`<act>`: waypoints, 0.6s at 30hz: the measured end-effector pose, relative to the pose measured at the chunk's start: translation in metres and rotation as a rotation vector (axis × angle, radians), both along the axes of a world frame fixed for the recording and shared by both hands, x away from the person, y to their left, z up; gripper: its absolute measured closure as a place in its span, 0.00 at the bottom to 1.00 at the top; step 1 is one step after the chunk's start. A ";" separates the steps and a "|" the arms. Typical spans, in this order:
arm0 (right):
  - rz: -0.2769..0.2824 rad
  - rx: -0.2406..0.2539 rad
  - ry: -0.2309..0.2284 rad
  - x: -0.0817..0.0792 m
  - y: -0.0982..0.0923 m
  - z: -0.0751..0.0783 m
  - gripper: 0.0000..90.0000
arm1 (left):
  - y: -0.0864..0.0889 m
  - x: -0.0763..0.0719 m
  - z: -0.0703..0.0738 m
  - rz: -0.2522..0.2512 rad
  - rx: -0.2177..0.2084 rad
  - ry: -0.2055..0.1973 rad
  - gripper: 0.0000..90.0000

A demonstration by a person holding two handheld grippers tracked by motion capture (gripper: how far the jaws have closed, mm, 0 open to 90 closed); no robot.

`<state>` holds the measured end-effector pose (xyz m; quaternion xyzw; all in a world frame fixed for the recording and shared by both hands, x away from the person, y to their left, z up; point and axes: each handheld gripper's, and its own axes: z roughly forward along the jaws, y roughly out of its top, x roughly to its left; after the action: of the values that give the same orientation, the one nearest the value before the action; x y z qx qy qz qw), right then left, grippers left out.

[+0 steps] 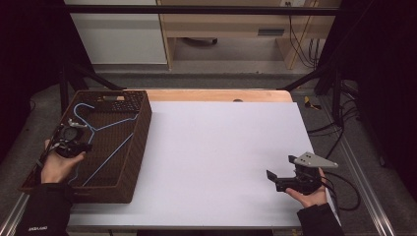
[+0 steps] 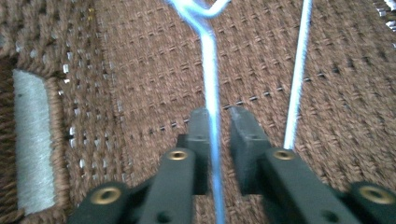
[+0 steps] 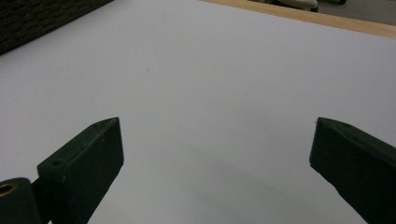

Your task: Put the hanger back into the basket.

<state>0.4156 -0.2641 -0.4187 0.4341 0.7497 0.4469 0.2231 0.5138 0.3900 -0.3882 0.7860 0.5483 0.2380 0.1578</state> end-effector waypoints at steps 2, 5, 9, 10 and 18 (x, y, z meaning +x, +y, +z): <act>-0.001 -0.002 -0.001 0.000 -0.001 0.000 0.03 | 0.002 -0.003 0.003 0.000 -0.031 -0.018 0.81; -0.003 0.000 -0.001 0.000 -0.001 0.001 0.04 | 0.004 -0.009 0.013 0.013 -0.050 -0.056 0.71; -0.005 0.003 -0.005 0.000 -0.002 0.001 0.03 | 0.003 -0.024 0.029 -0.009 -0.126 -0.139 0.60; -0.006 0.005 -0.007 0.000 -0.002 0.001 0.03 | 0.001 -0.029 0.033 -0.020 -0.147 -0.165 0.58; -0.013 0.012 -0.011 0.000 -0.002 0.003 0.03 | -0.025 -0.058 0.052 -0.122 -0.256 -0.311 0.42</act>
<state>0.4156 -0.2657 -0.4159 0.4380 0.7430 0.4521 0.2275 0.4558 0.3651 -0.3362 0.7450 0.4945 0.2749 0.3533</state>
